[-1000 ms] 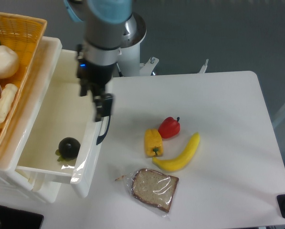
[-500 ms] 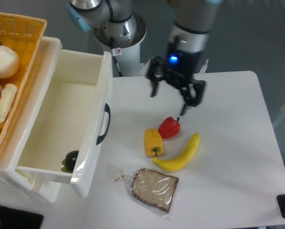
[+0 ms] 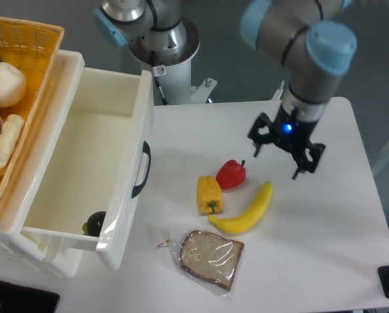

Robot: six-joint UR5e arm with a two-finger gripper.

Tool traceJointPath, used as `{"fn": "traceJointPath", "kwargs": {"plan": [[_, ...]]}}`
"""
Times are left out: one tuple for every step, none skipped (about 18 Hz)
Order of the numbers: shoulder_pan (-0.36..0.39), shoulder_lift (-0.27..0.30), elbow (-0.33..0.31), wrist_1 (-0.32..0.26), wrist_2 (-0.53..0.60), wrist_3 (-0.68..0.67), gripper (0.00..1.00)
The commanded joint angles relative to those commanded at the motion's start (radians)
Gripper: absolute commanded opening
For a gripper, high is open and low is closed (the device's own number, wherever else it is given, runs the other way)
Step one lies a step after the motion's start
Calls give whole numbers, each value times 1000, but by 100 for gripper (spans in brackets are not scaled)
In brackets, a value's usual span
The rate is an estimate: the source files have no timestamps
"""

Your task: Place the mangosteen in the upper white drawer

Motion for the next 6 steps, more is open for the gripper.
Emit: {"fn": "traceJointPath", "kwargs": {"plan": [[0, -12, 9, 0, 2, 2, 100], [-3, -23, 15, 0, 3, 2, 100], [-8, -35, 22, 2, 8, 12, 100], [-11, -41, 25, 2, 11, 40, 100], [-11, -43, 25, 2, 14, 76, 100], [-11, -43, 23, 2, 14, 101, 100]]}}
